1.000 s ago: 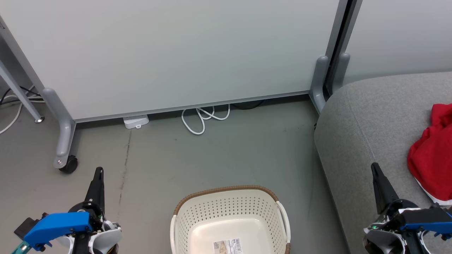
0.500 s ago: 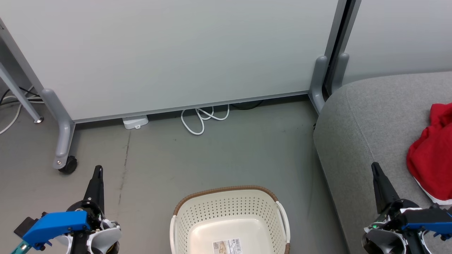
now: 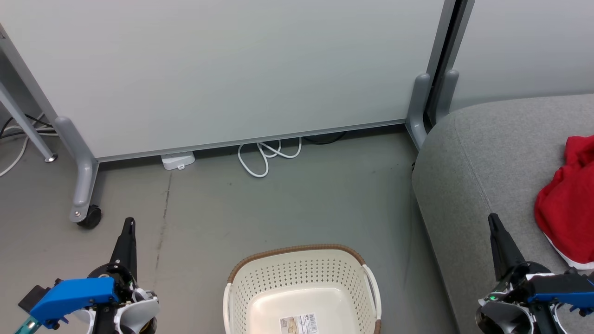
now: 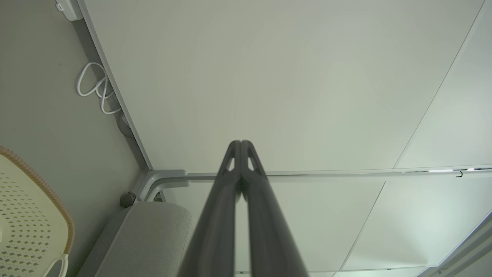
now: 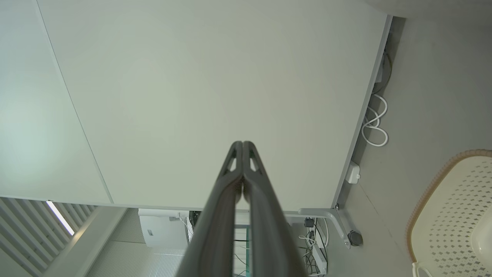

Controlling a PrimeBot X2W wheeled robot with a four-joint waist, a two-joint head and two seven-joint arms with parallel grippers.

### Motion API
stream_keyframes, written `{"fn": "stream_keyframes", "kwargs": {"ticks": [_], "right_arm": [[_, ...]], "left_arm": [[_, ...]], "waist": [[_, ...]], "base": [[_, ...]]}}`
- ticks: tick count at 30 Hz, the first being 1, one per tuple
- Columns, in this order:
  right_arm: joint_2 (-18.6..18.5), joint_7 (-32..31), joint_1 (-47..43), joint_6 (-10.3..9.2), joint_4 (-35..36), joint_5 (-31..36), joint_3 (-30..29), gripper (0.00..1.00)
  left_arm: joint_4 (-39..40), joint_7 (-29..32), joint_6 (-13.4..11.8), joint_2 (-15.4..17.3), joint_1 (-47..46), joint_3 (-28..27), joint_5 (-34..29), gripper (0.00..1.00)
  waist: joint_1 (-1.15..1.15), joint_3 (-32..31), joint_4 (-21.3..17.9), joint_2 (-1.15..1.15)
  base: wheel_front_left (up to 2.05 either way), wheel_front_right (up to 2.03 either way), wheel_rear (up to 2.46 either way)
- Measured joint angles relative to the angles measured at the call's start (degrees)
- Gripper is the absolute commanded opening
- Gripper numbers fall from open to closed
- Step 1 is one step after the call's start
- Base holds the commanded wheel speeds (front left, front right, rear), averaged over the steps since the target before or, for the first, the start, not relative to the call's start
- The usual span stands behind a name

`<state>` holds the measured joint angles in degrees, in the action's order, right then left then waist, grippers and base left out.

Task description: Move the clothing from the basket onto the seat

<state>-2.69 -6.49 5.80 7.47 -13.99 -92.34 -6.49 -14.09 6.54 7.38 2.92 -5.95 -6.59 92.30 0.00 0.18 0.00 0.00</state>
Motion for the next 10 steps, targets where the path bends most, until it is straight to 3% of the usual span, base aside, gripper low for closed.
{"fn": "stream_keyframes", "kwargs": {"ticks": [10], "right_arm": [[0.0,0.0,0.0,0.0,0.0,0.0,0.0,0.0]], "left_arm": [[0.0,0.0,0.0,0.0,0.0,0.0,0.0,0.0]], "waist": [[0.0,0.0,0.0,0.0]], "base": [[0.0,0.0,0.0]]}}
